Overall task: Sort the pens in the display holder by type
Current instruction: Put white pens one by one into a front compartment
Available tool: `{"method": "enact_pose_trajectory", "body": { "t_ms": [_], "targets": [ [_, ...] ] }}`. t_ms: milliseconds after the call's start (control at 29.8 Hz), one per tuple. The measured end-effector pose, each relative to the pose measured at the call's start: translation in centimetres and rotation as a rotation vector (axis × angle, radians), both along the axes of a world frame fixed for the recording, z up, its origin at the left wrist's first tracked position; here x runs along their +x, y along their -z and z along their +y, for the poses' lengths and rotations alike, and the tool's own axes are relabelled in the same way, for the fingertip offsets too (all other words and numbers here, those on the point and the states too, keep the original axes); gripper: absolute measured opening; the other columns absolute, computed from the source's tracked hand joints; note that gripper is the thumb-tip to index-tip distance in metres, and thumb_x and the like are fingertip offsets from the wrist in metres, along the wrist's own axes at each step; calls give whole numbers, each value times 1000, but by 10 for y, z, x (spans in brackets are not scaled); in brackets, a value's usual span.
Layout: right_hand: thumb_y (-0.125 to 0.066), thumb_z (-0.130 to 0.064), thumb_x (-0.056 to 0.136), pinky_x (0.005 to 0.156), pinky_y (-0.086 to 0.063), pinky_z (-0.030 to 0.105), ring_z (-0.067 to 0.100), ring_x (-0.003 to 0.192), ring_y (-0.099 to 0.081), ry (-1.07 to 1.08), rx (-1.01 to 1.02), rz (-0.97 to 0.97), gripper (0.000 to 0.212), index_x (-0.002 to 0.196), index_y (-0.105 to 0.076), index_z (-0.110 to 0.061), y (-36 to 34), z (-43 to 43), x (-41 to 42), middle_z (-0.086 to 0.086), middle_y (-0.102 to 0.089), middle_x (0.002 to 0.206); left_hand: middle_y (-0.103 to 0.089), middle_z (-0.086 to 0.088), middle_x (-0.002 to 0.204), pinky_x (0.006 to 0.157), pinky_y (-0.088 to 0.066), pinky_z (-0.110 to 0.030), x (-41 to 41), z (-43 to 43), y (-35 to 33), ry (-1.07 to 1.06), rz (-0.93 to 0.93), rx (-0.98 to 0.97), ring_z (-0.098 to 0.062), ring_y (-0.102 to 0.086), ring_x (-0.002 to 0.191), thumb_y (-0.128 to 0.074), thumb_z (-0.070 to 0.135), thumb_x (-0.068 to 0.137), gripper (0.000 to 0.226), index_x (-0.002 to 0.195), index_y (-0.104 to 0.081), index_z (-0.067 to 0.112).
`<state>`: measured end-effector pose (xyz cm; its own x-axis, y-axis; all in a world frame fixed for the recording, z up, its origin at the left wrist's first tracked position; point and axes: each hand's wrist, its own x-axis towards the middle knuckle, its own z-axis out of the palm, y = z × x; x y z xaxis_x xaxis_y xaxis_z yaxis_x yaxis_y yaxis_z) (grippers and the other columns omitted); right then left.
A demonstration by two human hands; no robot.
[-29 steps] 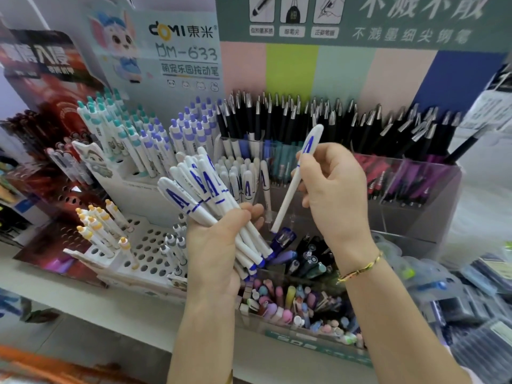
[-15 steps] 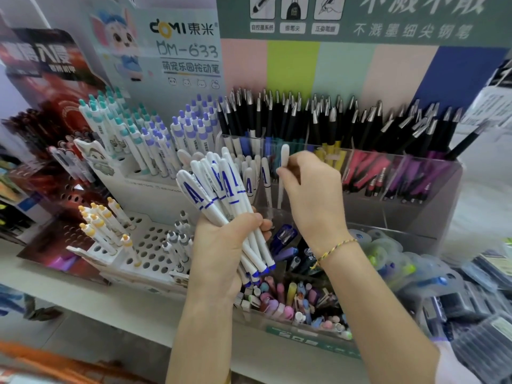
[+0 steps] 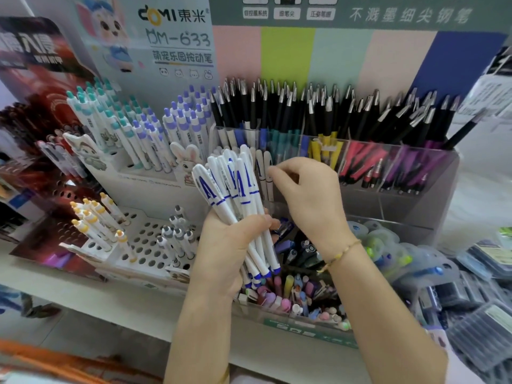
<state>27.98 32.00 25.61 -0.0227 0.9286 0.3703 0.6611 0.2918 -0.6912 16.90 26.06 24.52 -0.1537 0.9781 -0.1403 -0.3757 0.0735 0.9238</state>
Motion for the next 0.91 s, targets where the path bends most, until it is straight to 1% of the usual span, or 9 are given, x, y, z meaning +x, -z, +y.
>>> {"method": "enact_pose_trajectory", "body": {
  "t_ms": [67, 168, 268, 436, 537, 671, 772, 839, 906],
  "targets": [
    [-54, -32, 93, 63, -49, 24, 7, 67, -58, -161, -133, 218, 28, 85, -69, -10, -12, -8, 0, 1, -67, 76, -68, -7, 70, 51, -54, -25, 4, 0, -3, 29, -28, 6, -17, -69, 63, -58, -17, 78, 36, 110, -58, 0],
    [-59, -34, 90, 56, -44, 10, -4, 63, -56, -236, -221, 263, 15, 91, -66, -21, -17, -10, 3, -10, -65, 79, -70, -5, 71, 51, -54, -24, 7, 1, -4, 60, -22, 32, -16, -70, 64, -56, -19, 78, 36, 106, -61, 3],
    [-61, -29, 90, 47, -39, 9, -4, 51, -55, -281, -339, 328, 16, 99, -64, -17, -18, -8, 6, -9, -62, 74, -71, -3, 72, 51, -54, -24, 6, 1, -3, 54, -15, 58, -15, -69, 65, -55, -19, 79, 35, 99, -63, 8],
    [-68, -21, 85, 49, -42, 14, 6, 67, -62, -354, -410, 307, 21, 104, -64, -13, -19, -6, 6, 0, -71, 90, -72, -1, 77, 52, -54, -22, 3, 2, -3, 25, -36, 81, -12, -70, 69, -56, -16, 82, 37, 106, -62, 12],
    [-67, -18, 85, 48, -42, 16, 0, 59, -58, -355, -435, 413, 15, 99, -65, -13, -20, -5, 7, 1, -71, 88, -73, -1, 84, 58, -56, -25, 2, 1, -4, 29, -18, 106, -15, -71, 77, -59, -10, 82, 36, 109, -62, 14],
    [-61, -12, 89, 50, -41, 12, 2, 63, -57, -272, -251, 599, 7, 95, -64, -16, -23, -3, 6, 0, -65, 81, -66, -10, 83, 46, -53, -27, 0, -1, -8, 1, -101, 74, -15, -68, 62, -56, -12, 85, 33, 112, -57, 9],
    [-59, -12, 91, 49, -44, 19, 5, 66, -56, -181, -93, 697, 8, 94, -61, -20, -29, 4, 9, -2, -63, 82, -62, -7, 77, 52, -55, -26, -5, 2, -1, -70, -13, 50, -14, -65, 61, -59, -10, 84, 28, 105, -58, 9],
    [-59, -13, 91, 58, -47, 23, 7, 72, -57, -96, 76, 590, 8, 94, -59, -21, -28, 9, 10, -5, -62, 84, -60, -3, 72, 55, -55, -25, -8, 3, 3, -92, 16, 33, -10, -64, 60, -60, -8, 83, 25, 101, -57, 9],
    [-60, -13, 89, 69, -49, 23, 7, 76, -56, -32, 211, 357, 7, 94, -59, -18, -22, 13, 8, -7, -59, 84, -59, -2, 71, 56, -55, -25, -9, 3, 5, -91, 17, 23, -9, -64, 60, -60, -7, 83, 24, 99, -57, 10]
  ]
}}
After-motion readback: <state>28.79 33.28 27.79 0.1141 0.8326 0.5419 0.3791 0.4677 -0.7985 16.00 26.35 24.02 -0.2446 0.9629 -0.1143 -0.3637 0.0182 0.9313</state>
